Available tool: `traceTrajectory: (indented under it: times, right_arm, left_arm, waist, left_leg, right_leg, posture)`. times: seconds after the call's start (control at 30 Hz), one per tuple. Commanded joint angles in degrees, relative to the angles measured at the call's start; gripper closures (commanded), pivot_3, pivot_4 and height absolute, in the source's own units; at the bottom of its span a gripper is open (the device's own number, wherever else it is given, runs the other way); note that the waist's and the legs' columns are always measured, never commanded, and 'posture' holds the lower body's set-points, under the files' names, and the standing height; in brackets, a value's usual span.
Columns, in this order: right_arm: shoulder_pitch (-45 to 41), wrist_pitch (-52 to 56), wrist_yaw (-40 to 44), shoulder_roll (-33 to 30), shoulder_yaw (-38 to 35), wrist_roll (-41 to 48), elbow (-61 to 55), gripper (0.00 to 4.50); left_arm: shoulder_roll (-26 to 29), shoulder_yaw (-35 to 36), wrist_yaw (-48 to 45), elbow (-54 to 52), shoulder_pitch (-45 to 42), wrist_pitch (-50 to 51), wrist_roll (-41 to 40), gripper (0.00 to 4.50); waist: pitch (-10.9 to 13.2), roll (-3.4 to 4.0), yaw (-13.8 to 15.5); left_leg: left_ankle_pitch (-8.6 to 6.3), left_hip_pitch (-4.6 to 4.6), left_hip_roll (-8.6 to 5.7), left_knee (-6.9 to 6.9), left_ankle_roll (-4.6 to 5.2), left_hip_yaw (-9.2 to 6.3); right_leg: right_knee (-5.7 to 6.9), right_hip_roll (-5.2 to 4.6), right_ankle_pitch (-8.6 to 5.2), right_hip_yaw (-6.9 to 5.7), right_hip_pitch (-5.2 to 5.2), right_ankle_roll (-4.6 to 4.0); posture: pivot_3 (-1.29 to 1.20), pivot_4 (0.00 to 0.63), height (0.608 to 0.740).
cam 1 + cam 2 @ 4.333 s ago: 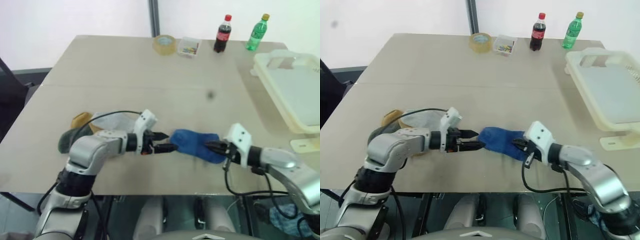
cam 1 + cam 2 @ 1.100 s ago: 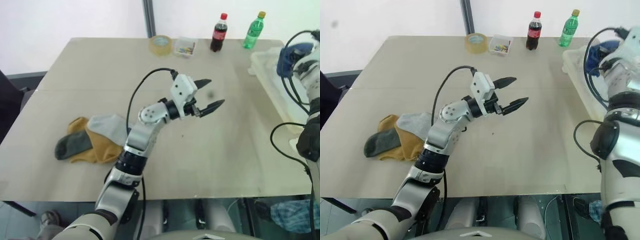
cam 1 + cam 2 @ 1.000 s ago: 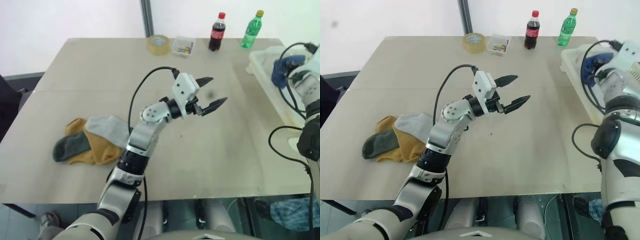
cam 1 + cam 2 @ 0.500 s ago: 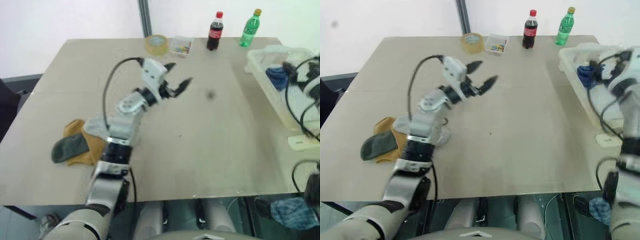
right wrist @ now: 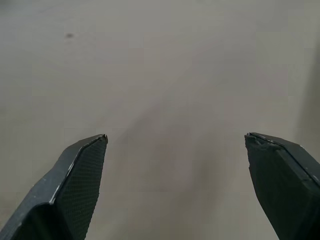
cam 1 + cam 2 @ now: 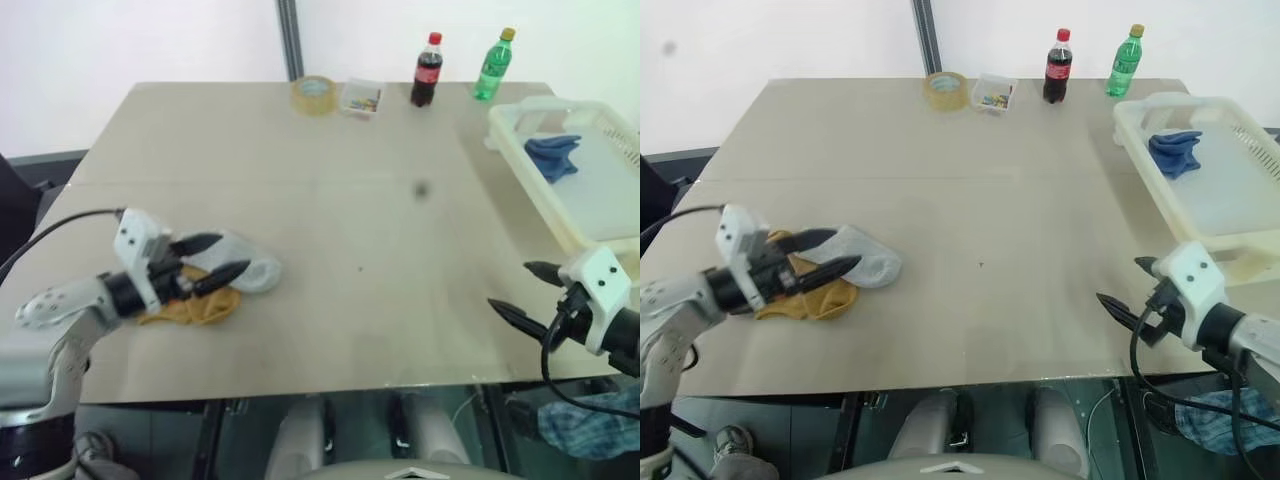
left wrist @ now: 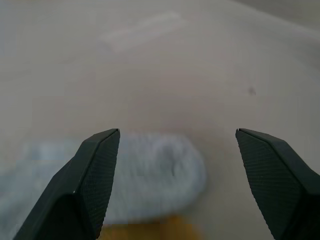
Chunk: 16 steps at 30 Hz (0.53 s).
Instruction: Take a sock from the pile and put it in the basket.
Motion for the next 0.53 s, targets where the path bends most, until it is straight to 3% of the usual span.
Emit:
traceTrajectory:
  times: [0.03, 0.3, 0.53]
  right_arm:
    - [0.13, -2.65, 2.93, -1.39, -0.8, -2.06, 1.67, 0.01]
    - [-3.46, -5.86, 7.56, -2.54, 2.05, -3.99, 7.34, 0.01]
    - [-3.07, -6.01, 10.01, -2.06, 2.43, -4.05, 8.36, 0.01]
  left_arm:
    - [0.76, 9.9, -4.62, -5.61, 10.41, -0.03, -2.25, 0.56]
    - [-6.1, 16.73, -4.57, -13.53, 26.08, -3.87, -2.65, 0.56]
    - [-6.0, 17.93, -5.29, -11.69, 28.74, -7.24, -1.94, 0.56]
  waist:
    - [-0.04, -0.09, 0.01]
    - [-0.07, -0.18, 0.53]
    - [-0.08, -0.15, 0.84]
  left_leg:
    - [0.0, -0.17, 0.0, 0.01, 0.0, -0.04]
    - [-0.05, -0.26, -0.17, -0.05, 0.01, -0.05]
    - [-0.05, -0.25, -0.14, -0.04, 0.01, -0.13]
  right_leg:
    - [0.0, 0.0, -0.01, -0.07, -0.16, -0.01]
    - [-0.07, -0.32, 0.08, -0.08, -0.21, -0.29]
    - [-0.07, -0.27, -0.05, -0.16, -0.21, -0.09]
  posture:
    - [0.0, 0.15, 0.74]
    - [0.0, 0.15, 0.74]
    - [0.0, 0.15, 0.74]
